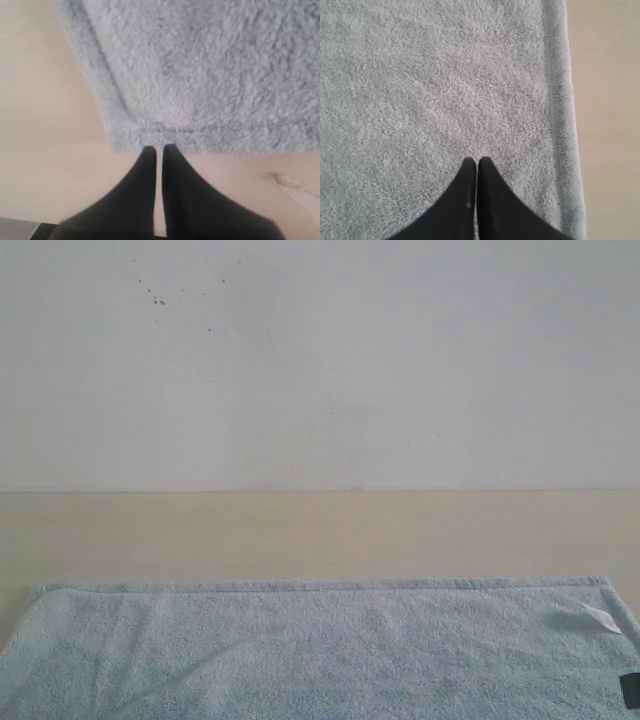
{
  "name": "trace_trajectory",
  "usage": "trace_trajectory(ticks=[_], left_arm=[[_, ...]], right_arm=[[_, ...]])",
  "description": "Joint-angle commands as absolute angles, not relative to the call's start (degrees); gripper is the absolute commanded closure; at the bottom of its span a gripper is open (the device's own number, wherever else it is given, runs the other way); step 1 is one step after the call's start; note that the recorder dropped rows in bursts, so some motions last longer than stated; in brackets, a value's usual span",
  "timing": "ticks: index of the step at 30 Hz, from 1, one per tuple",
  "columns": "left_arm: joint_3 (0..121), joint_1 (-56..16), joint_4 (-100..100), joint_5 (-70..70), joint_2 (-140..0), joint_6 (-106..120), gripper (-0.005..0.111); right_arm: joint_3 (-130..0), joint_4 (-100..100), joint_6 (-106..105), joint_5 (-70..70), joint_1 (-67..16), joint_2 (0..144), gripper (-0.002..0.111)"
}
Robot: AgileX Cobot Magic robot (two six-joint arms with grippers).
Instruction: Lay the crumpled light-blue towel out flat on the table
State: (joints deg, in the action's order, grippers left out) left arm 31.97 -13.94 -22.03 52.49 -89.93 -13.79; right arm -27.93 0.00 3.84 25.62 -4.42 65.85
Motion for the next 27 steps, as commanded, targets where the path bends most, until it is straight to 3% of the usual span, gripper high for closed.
trace_trajectory(ticks=[1, 12, 21, 27], left_arm=[[31.5, -13.9, -17.5, 52.5, -82.9, -12.9, 0.103], [32.3, -13.9, -23.1, 37.6, -76.2, -15.9, 0.103], [37.4, -11.7, -56.4, 27.8, -89.4, -47.1, 0.103], [43.3, -10.5, -59.6, 17.1, -100.8, -50.7, 0.103]], right_arm=[[-28.2, 0.6, 3.6, 24.0, -4.0, 65.3, 0.108], [-28.2, 0.9, 1.1, 25.7, -4.0, 65.3, 0.108], [-28.2, 0.9, -0.9, 29.0, -4.0, 65.3, 0.108], [-28.2, 1.6, -0.9, 28.6, -4.0, 65.3, 0.108]])
